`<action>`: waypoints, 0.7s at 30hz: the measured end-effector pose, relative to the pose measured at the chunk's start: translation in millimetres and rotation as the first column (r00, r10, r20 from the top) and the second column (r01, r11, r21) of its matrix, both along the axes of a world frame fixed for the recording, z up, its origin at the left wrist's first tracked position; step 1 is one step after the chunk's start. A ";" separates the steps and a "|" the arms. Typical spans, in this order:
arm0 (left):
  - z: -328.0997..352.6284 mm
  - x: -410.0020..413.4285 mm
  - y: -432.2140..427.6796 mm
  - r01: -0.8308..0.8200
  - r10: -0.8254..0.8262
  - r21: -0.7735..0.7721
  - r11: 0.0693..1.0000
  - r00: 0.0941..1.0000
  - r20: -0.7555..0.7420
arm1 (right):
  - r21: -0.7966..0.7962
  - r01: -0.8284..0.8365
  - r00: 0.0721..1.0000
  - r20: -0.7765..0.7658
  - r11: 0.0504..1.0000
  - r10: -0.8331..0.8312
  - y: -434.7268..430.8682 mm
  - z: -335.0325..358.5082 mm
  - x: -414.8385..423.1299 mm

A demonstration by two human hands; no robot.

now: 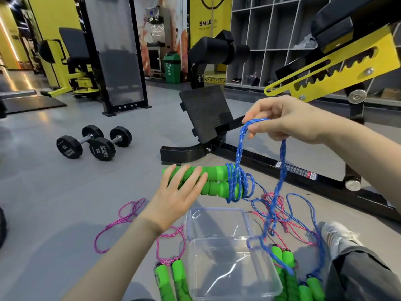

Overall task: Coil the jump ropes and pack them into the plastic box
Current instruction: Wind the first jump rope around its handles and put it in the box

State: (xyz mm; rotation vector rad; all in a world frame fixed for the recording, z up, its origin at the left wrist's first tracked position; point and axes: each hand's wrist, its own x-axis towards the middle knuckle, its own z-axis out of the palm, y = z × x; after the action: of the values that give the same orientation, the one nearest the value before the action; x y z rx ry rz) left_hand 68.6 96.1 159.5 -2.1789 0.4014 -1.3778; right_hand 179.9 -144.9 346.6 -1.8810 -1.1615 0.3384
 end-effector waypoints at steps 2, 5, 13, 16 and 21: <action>2.7 -2.0 -5.4 0.063 -0.063 0.001 0.998 0.998 -0.006 | 0.009 0.089 0.990 0.113 0.996 -0.089 1.6 -4.4 9.3; 7.3 -2.8 -13.2 0.130 -0.130 -0.037 0.991 0.992 0.007 | 0.052 0.175 0.968 0.172 0.983 -0.181 0.7 -17.6 22.0; 27.8 0.4 -34.1 0.217 -0.205 -0.185 0.958 0.975 0.085 | 0.099 0.240 0.945 -0.251 0.966 -0.209 -0.7 -88.3 30.8; 35.5 2.8 -38.7 0.237 -0.212 -0.201 0.951 0.968 0.137 | 0.096 0.276 0.910 -0.345 0.956 -0.228 0.5 -121.0 16.3; 28.5 8.5 -31.5 0.184 -0.161 -0.133 0.974 0.972 0.169 | 0.275 0.241 0.737 -0.676 0.931 0.009 29.1 -154.0 -19.1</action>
State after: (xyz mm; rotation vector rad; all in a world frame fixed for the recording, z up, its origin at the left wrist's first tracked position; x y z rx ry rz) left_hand 77.1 64.6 188.0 -2.1737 0.4515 -1.7114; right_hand 160.8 -115.8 192.6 -1.3256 -0.5493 0.6327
